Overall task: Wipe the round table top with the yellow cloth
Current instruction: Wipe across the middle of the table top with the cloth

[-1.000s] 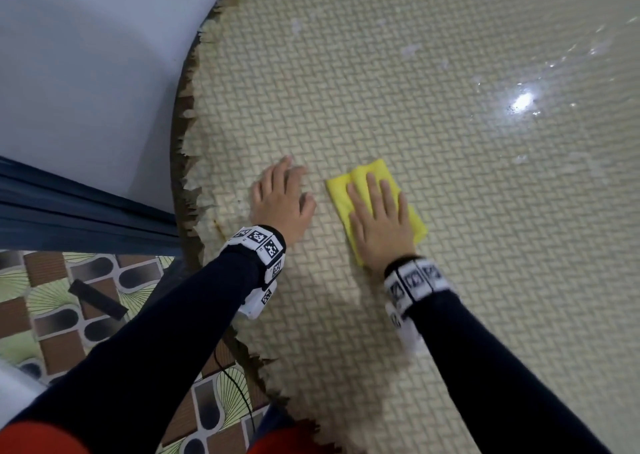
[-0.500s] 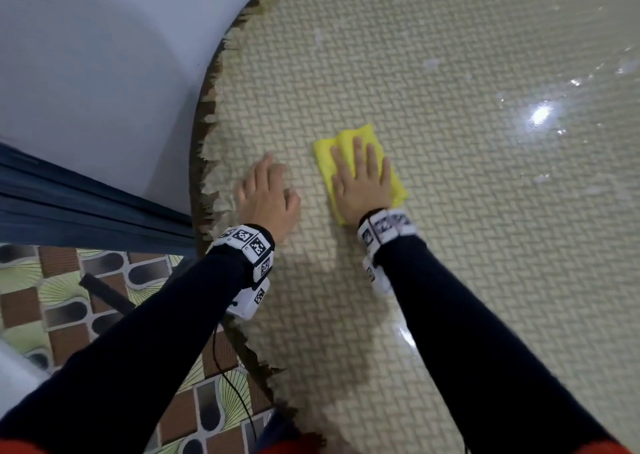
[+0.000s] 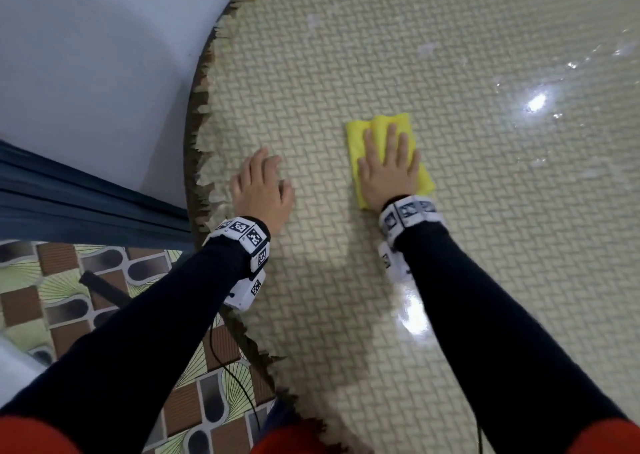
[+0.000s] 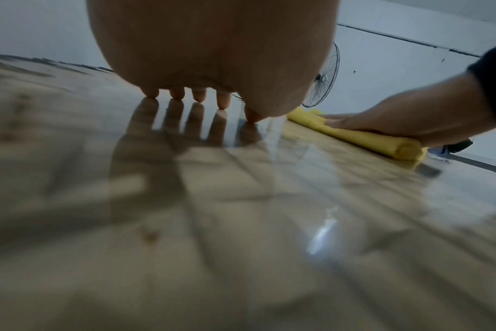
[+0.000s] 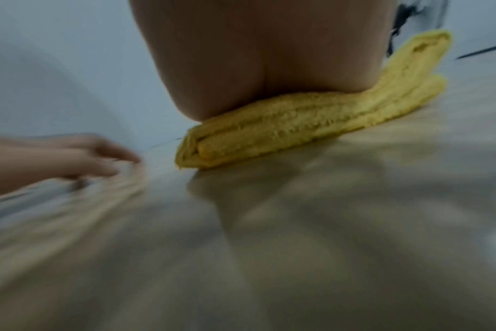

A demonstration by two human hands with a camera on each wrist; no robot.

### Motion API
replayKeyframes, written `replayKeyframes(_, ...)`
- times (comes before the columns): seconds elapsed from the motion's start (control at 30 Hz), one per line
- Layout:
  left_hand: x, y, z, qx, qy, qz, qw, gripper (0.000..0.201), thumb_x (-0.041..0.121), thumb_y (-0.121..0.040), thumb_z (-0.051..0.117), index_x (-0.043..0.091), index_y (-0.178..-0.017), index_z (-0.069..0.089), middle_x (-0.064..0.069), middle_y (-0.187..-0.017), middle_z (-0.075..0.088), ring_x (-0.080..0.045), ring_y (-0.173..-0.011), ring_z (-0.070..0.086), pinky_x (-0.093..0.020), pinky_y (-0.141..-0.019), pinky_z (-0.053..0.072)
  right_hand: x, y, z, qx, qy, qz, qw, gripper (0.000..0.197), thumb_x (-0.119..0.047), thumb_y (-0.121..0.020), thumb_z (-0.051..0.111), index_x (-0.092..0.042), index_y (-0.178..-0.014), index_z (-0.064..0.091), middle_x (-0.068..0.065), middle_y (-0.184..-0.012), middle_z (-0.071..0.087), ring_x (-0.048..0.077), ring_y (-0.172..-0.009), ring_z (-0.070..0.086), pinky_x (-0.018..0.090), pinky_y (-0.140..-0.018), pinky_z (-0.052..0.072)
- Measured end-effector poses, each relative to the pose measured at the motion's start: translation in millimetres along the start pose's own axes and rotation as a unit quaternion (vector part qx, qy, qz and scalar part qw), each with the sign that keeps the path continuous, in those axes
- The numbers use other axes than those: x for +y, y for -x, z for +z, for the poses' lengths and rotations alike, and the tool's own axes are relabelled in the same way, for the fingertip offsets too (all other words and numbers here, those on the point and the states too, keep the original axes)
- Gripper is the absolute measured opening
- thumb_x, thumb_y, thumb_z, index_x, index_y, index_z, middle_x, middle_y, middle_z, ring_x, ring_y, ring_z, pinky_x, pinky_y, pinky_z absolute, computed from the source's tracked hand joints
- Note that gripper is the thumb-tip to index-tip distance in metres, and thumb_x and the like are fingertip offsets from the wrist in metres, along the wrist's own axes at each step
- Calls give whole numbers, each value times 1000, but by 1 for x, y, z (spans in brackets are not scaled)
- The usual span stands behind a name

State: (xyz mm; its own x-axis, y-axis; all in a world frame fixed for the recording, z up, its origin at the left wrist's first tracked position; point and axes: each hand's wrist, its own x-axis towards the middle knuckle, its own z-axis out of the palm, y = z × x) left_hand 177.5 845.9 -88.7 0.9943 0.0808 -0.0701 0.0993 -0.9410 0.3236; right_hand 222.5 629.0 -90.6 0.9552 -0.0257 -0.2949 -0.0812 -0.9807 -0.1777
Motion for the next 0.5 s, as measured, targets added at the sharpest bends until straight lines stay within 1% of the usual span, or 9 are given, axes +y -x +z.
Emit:
replayKeyframes(0.07, 0, 0, -2, 1, -3, 0, 1000, 48, 29, -90, 45, 14, -135, 47, -7, -153, 35, -28, -140, 29, -46, -110, 24, -24, 38, 17, -10, 28, -83, 996, 60, -51, -93, 1, -36, -152, 3, 5, -161, -4, 30, -148, -2, 49, -113, -12)
replayKeyframes(0.1, 0, 2, -3, 0, -6, -1, 1000, 50, 31, -88, 43, 14, -134, 48, -8, -152, 35, -28, -140, 30, -46, -109, 25, -27, 66, 24, -11, 40, -126, 991, 59, -49, -95, 5, -34, -152, 7, 6, -161, 1, 31, -148, 2, 51, -115, -8)
replayKeyframes(0.17, 4, 6, -4, -11, -9, -5, 1000, 55, 31, -85, 40, 14, -136, 47, -8, -153, 35, -29, -139, 31, -46, -108, 26, -12, 124, 32, -4, 37, -194, 980, 54, -42, -99, 20, -32, -152, 19, 8, -160, 12, 32, -147, 11, 52, -116, 6)
replayKeyframes(0.23, 11, 15, -7, -20, -12, -4, 1000, 56, 31, -84, 38, 13, -137, 45, -9, -153, 34, -29, -139, 31, -47, -108, 26, 24, 165, 35, -10, 31, -213, 977, 51, -41, -101, 23, -34, -151, 22, 5, -159, 18, 30, -147, 14, 50, -116, 13)
replayKeyframes(0.27, 16, 20, -8, -22, -11, -4, 1000, 56, 32, -86, 37, 13, -138, 44, -9, -154, 32, -29, -140, 29, -46, -109, 25, 45, 172, 32, -24, 27, -202, 979, 50, -42, -101, 19, -36, -151, 21, 4, -159, 18, 29, -146, 16, 49, -116, 13)
replayKeyframes(0.33, 27, 32, -8, -43, -7, -1, 999, 52, 28, -92, 40, 15, -142, 39, -7, -157, 25, -27, -144, 22, -45, -113, 20, 83, 160, 21, -19, 23, -148, 989, 51, -46, -101, 12, -36, -151, 17, 1, -159, 16, 29, -146, 17, 47, -116, 11)
replayKeyframes(0.43, 43, 52, -7, -56, -7, 5, 998, 52, 27, -95, 43, 16, -145, 34, -5, -159, 19, -26, -145, 17, -45, -115, 16, 103, 102, -1, -4, -10, -8, 1000, 53, -48, -100, 13, -37, -151, 5, -1, -161, -3, 27, -148, -1, 44, -118, -3)
replayKeyframes(0.47, 48, 59, -6, -58, -7, 4, 998, 51, 27, -95, 43, 17, -145, 34, -4, -160, 18, -26, -146, 17, -45, -115, 16, 102, 85, -5, -2, -21, 25, 999, 53, -46, -101, 16, -37, -152, 3, 0, -161, -6, 26, -148, -5, 44, -118, -5)
replayKeyframes(0.5, 54, 66, -3, -61, -6, 2, 998, 51, 27, -96, 42, 17, -145, 34, -4, -160, 17, -25, -146, 16, -45, -115, 16, 97, 75, -6, -3, -17, 31, 999, 53, -44, -102, 18, -35, -152, 2, 2, -161, -8, 26, -148, -7, 45, -118, -5)
